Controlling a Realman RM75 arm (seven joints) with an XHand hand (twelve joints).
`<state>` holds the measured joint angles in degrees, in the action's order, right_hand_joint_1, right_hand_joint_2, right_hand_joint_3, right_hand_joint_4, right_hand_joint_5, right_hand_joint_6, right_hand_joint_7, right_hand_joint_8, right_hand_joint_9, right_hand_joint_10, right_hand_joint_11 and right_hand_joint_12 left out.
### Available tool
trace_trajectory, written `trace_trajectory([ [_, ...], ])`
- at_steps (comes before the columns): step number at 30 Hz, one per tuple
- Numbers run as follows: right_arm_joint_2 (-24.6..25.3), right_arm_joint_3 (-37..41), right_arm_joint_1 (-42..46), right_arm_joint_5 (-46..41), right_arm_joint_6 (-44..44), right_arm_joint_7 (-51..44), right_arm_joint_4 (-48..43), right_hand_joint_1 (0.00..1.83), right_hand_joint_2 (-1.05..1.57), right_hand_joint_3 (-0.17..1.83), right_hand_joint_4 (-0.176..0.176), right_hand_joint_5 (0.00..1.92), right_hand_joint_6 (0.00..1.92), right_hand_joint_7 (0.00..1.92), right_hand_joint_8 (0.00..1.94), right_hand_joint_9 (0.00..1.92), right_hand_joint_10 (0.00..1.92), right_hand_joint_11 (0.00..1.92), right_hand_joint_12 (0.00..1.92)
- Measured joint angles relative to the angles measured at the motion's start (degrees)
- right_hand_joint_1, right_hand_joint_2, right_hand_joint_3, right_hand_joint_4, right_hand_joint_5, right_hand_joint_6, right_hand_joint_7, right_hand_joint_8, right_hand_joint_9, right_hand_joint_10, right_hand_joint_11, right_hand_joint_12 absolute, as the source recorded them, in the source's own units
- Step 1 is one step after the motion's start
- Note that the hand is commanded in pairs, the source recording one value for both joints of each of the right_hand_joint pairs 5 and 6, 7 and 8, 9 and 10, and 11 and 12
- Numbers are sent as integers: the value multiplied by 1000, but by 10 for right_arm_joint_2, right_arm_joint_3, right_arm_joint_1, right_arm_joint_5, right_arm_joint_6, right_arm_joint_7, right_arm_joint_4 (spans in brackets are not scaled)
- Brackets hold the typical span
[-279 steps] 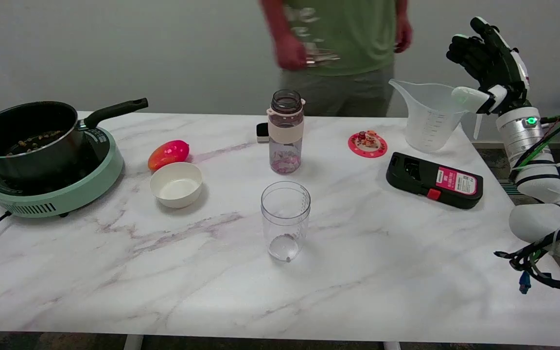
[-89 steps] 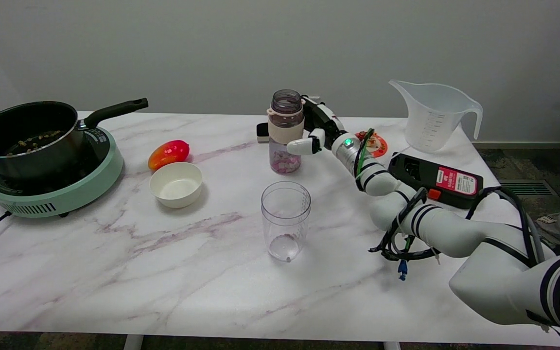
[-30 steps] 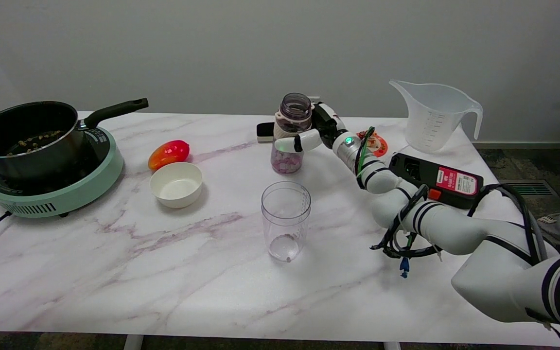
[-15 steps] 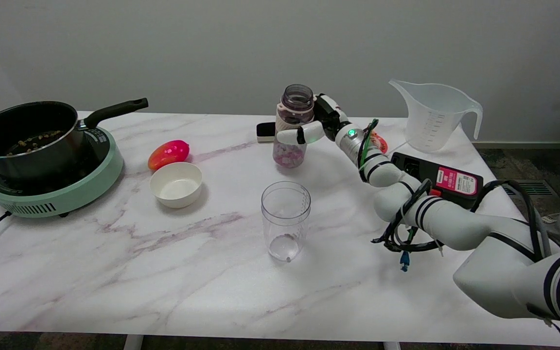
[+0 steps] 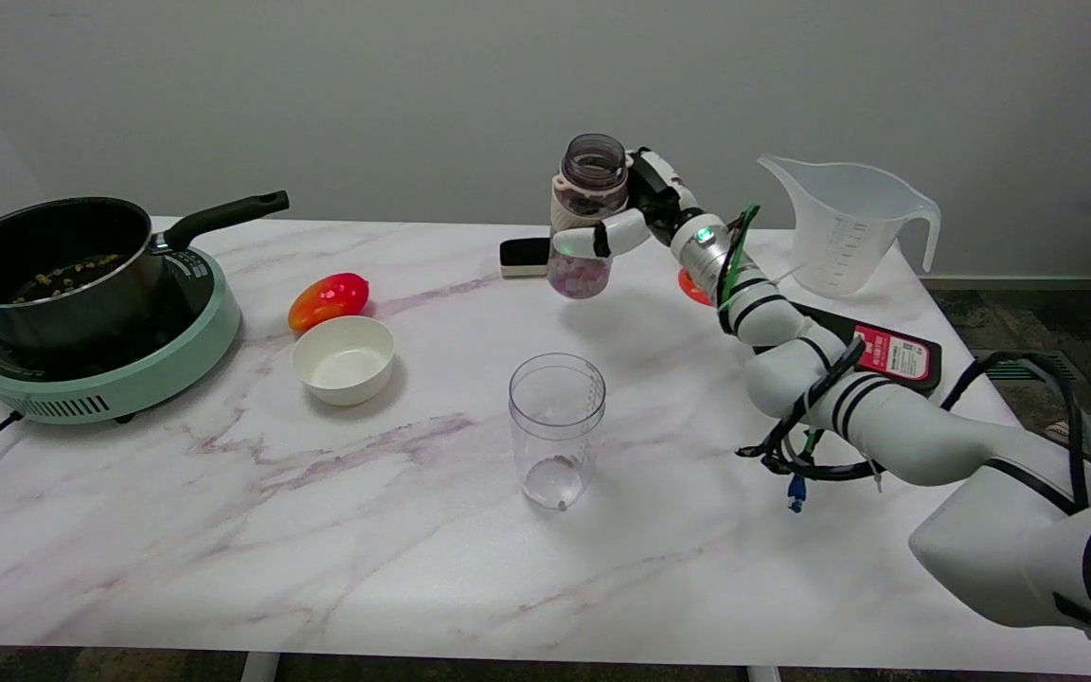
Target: Pick up the bottle.
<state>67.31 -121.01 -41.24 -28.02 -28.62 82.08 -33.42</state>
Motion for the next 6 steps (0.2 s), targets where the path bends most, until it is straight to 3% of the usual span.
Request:
trace_trajectory([
  [6, -28, 48, 41, 0, 23, -46, -78, 1465, 284, 942, 0, 999, 999, 1190, 1190, 1060, 1060, 808, 808],
])
